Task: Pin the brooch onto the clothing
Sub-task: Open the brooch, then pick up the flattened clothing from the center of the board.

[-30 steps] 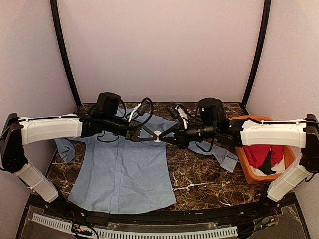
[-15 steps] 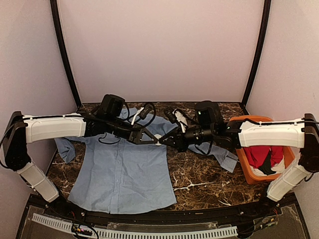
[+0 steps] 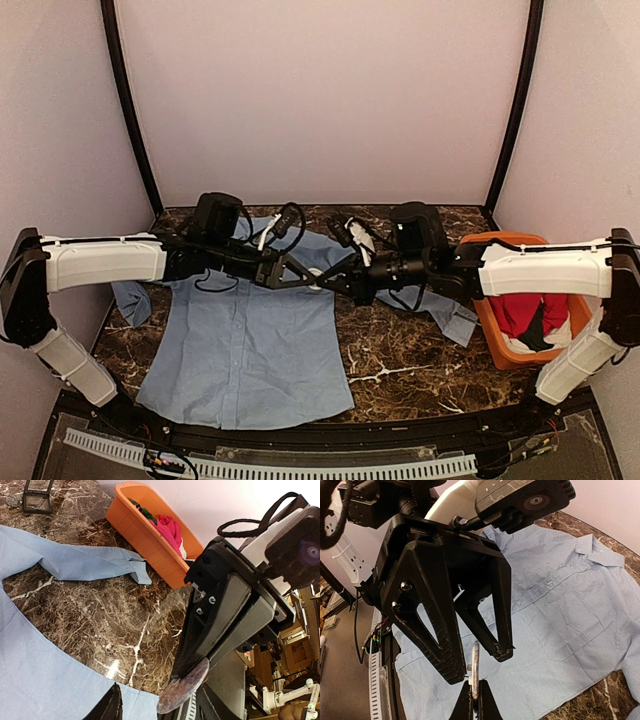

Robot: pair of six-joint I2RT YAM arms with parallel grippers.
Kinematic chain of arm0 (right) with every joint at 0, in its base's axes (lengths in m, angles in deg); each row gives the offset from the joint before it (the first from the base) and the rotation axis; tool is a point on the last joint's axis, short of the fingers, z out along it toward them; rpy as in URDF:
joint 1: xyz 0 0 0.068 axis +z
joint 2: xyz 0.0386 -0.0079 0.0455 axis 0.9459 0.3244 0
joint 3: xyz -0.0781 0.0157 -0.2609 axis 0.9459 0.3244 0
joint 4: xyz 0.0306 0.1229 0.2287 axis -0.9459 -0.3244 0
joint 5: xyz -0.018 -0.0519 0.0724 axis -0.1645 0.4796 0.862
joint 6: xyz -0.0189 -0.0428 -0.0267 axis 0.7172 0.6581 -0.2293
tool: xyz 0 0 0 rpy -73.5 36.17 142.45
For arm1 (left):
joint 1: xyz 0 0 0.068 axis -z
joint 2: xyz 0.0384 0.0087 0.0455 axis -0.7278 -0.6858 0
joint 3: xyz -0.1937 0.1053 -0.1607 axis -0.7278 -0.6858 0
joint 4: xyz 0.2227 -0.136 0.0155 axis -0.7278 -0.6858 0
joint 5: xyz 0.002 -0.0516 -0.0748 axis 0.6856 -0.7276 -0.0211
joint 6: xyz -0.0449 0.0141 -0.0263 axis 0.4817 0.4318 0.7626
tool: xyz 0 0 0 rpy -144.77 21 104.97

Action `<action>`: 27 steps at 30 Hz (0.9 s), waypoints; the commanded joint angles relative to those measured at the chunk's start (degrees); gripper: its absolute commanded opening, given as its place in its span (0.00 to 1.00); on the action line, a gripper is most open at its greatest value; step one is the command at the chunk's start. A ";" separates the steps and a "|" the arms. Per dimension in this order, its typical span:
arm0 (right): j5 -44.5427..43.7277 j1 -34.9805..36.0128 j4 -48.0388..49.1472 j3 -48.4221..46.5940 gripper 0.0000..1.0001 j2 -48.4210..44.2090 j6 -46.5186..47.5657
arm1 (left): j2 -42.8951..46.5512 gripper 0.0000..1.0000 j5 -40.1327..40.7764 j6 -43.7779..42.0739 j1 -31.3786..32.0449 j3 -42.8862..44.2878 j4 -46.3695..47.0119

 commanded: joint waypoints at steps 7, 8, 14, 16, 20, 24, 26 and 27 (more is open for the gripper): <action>3.66 -0.78 5.16 0.33 0.00 -2.31 -1.91 | 8.93 0.57 -3.38 3.36 -5.14 -4.79 8.19; 3.63 -0.85 5.16 0.36 0.00 -2.30 -1.99 | 9.23 0.57 -3.23 3.20 -5.41 -4.87 7.93; 1.61 -0.98 4.65 0.44 0.00 -2.09 -1.53 | 8.59 0.59 1.62 -1.65 -5.53 -3.53 0.11; 0.65 -1.53 3.35 -0.13 0.00 -1.34 -1.79 | 8.09 0.66 7.29 -4.02 -5.58 -2.78 -4.81; 8.11 -5.61 -1.10 -4.38 0.00 2.70 -10.07 | 7.30 0.84 13.35 -8.85 -5.97 -0.77 -11.92; 8.77 -7.38 -10.33 -9.07 0.00 7.21 -15.25 | 5.71 0.98 21.58 -18.89 -6.06 6.81 -25.34; 8.73 -8.09 -13.99 -10.81 0.00 9.16 -16.79 | 4.26 0.99 27.27 -23.33 -6.06 11.32 -34.39; 8.90 -8.38 -14.68 -11.20 0.00 9.81 -17.38 | 3.23 0.99 29.19 -24.25 -6.06 12.81 -36.08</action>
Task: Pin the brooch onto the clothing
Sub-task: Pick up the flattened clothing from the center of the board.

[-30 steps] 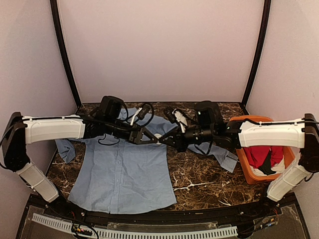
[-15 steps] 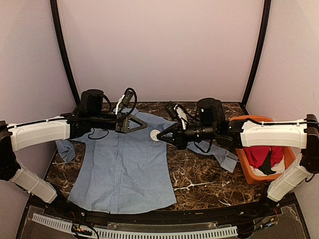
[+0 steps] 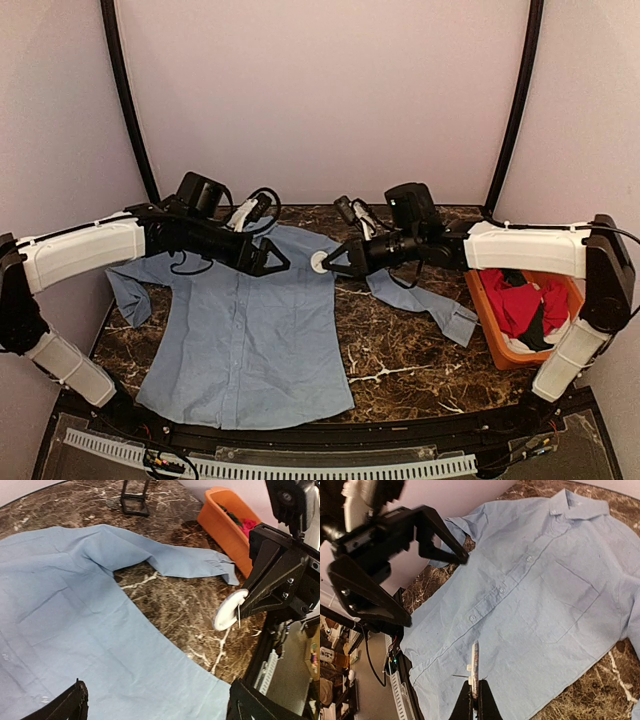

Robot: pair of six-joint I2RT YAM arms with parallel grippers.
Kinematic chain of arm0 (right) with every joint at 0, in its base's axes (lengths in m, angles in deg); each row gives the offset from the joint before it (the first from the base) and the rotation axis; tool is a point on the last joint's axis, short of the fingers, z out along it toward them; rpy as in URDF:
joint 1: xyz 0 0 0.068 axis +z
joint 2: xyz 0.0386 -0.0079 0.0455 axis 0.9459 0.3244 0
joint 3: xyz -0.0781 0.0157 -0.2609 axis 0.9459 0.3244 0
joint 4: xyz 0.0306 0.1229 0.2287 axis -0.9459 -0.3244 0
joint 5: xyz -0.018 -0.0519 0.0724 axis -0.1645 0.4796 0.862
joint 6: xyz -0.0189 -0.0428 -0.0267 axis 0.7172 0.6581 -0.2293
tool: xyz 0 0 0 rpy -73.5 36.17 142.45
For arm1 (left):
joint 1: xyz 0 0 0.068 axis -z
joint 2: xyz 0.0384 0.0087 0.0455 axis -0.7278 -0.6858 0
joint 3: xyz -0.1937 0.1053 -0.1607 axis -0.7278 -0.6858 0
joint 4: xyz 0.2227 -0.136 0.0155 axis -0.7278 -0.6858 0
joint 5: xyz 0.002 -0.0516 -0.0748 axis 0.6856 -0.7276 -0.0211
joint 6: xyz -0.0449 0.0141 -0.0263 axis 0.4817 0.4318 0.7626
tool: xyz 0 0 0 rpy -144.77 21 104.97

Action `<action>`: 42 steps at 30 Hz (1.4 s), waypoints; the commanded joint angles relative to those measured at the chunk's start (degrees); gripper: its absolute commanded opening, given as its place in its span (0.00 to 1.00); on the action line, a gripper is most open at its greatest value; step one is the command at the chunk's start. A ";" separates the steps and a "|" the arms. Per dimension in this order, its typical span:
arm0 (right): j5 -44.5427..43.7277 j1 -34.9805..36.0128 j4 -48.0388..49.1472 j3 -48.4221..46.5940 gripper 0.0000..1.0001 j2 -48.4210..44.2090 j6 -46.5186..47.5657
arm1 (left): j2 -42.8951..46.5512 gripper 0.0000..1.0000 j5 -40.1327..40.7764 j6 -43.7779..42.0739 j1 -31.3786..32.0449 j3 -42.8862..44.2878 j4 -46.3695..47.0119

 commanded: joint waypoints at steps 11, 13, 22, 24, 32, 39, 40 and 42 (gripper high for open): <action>-4.64 -4.34 -10.44 -5.44 0.00 6.68 -12.48 | -12.74 0.99 12.26 -17.03 -6.16 15.86 -13.08; -6.44 -5.90 -10.36 -5.01 0.00 5.99 -13.25 | -17.05 0.99 10.63 -18.23 -7.73 17.63 -11.74; -9.94 -7.94 -9.47 -0.04 0.00 -0.79 -14.18 | -38.16 0.93 6.46 -30.96 -8.64 35.89 -19.19; -10.26 -7.99 -9.13 1.42 0.00 -2.34 -14.63 | -41.06 0.89 5.93 -31.53 -8.64 39.57 -20.57; -10.55 -7.97 -9.44 4.10 0.00 -5.57 -15.09 | -49.56 0.81 -0.37 -36.11 -8.68 48.46 -27.40; -12.00 -7.42 -10.55 3.56 0.00 -5.32 -14.95 | -55.49 0.72 -3.71 -37.95 -10.22 52.66 -31.71; -12.13 -7.34 -10.92 3.25 0.00 -5.06 -14.81 | -55.65 0.72 -3.78 -38.20 -10.62 52.87 -31.82; -12.58 -6.98 -11.54 2.35 0.00 -4.26 -14.25 | -55.93 0.71 -3.82 -38.63 -11.41 53.21 -32.12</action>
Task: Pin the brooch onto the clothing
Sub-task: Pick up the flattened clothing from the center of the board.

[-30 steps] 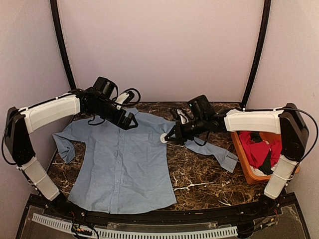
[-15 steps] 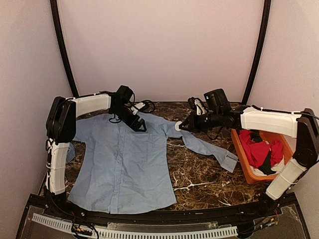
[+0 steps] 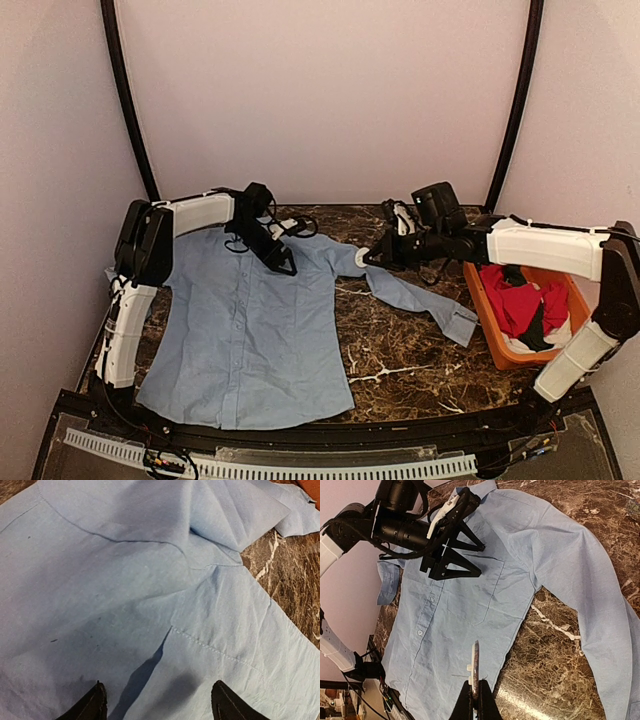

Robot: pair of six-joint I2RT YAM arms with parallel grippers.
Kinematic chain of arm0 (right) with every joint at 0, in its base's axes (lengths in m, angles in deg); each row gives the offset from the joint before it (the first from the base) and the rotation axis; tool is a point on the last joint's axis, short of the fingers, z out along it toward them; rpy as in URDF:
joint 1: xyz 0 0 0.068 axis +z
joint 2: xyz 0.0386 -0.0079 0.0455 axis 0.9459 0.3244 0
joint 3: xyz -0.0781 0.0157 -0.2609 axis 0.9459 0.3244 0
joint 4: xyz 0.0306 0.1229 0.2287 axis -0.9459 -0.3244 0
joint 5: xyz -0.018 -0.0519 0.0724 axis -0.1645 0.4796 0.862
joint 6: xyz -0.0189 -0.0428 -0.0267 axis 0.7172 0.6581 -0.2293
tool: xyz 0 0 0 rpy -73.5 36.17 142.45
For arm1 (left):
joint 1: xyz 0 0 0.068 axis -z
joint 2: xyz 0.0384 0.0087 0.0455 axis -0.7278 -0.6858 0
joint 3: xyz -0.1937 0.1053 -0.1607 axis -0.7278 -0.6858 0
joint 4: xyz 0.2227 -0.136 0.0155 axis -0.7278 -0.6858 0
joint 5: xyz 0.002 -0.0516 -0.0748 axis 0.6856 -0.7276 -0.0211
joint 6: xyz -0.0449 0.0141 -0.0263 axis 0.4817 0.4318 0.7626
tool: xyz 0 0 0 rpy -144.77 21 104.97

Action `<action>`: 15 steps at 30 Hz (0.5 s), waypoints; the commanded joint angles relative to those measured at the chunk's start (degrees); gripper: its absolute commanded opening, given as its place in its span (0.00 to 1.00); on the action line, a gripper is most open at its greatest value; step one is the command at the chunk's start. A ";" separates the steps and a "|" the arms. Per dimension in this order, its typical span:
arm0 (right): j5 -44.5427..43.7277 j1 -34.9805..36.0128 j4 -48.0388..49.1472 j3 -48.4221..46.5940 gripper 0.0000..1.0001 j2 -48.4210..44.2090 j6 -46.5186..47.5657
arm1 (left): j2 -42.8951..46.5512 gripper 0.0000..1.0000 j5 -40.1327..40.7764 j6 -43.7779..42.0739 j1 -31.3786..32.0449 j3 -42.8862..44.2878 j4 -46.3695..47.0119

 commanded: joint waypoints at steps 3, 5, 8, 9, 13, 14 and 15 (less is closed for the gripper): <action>-1.58 1.52 -2.03 -2.66 0.00 1.53 1.26 | -1.44 0.69 -4.62 -2.20 -2.97 2.22 -5.65; -1.29 1.63 -2.46 -3.88 0.00 2.28 1.61 | -2.24 0.60 -6.78 -2.20 -3.87 2.93 -6.30; -1.22 1.62 -3.14 -5.42 0.00 3.07 2.11 | -3.03 0.55 -10.10 -3.50 -4.48 3.29 -7.76; -1.20 1.63 -3.20 -5.86 0.00 3.26 2.26 | -3.24 0.55 -10.92 -3.81 -4.50 3.29 -8.64; -0.81 1.64 -3.65 -7.27 0.00 4.17 2.65 | -3.89 0.53 -14.14 -5.28 -4.47 3.22 -9.94; -0.74 1.63 -3.65 -7.41 0.00 4.28 2.66 | -4.13 0.52 -14.28 -5.55 -4.50 3.30 -10.17; -0.68 1.64 -3.63 -7.32 0.00 4.30 2.61 | -4.31 0.51 -14.55 -5.67 -4.49 3.53 -10.33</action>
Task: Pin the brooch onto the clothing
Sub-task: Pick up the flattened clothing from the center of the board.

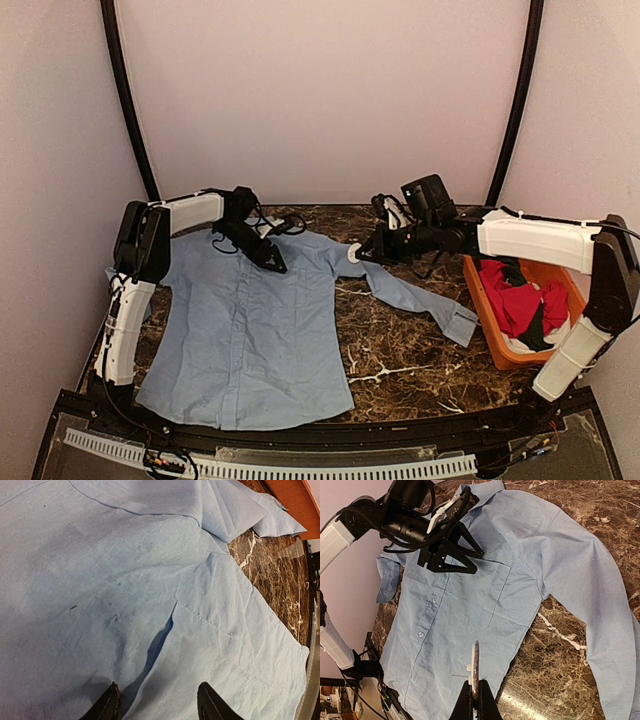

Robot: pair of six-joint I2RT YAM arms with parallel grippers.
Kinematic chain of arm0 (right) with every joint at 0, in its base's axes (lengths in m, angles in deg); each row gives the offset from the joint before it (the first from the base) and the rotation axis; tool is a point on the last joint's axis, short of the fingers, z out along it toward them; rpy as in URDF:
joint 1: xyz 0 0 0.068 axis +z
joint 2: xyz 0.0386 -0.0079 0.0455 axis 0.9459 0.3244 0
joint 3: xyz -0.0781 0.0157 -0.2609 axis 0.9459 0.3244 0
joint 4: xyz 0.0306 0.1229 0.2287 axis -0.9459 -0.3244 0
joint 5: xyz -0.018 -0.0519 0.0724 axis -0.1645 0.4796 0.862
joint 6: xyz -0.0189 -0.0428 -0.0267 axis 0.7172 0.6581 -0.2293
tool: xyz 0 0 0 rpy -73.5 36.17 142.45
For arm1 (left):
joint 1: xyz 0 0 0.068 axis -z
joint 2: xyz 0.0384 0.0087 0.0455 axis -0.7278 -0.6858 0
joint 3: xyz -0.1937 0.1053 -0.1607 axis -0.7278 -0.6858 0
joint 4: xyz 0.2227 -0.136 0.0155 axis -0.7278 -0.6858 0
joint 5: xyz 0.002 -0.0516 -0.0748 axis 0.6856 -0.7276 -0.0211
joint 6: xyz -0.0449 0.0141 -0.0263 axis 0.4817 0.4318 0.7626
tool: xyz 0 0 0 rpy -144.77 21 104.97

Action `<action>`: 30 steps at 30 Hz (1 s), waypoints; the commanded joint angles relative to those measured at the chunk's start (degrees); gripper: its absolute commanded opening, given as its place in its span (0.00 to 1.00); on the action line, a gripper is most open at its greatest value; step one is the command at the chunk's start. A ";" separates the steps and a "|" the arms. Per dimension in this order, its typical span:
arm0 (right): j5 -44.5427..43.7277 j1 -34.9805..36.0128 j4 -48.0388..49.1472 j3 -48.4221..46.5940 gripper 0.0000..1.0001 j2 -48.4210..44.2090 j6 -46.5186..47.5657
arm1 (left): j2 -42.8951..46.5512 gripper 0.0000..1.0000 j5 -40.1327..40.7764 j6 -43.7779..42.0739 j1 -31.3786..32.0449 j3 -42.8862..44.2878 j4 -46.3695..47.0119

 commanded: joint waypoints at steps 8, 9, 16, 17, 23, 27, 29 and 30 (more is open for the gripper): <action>-0.61 0.32 -0.24 -0.10 0.00 -0.35 1.16 | -1.75 0.50 -7.71 -3.26 0.35 2.44 -6.91; -0.65 0.39 -0.24 -0.01 0.00 -0.47 1.16 | -1.47 0.49 -7.73 -3.26 0.35 2.40 -6.86; -0.10 0.37 0.02 0.26 0.00 -0.67 1.29 | -1.29 0.47 -8.47 -2.56 0.36 2.01 -5.76; -0.01 0.33 0.09 0.28 0.00 -0.67 1.38 | -1.28 0.46 -9.35 -2.51 0.36 2.00 -5.65; 0.28 0.37 0.25 0.20 0.00 -0.43 1.65 | -1.72 0.36 -8.34 -2.21 0.36 1.83 -5.26; 0.97 0.37 0.52 0.16 0.00 -0.08 1.69 | -2.49 0.33 -7.79 -2.08 0.36 2.16 -4.99; 1.11 0.46 0.48 0.20 0.00 -0.04 1.77 | -3.09 0.32 -6.81 -1.92 0.38 2.33 -4.68; 1.11 0.44 0.47 0.25 0.00 -0.05 1.90 | -3.23 0.29 -6.75 -1.89 0.36 2.41 -4.62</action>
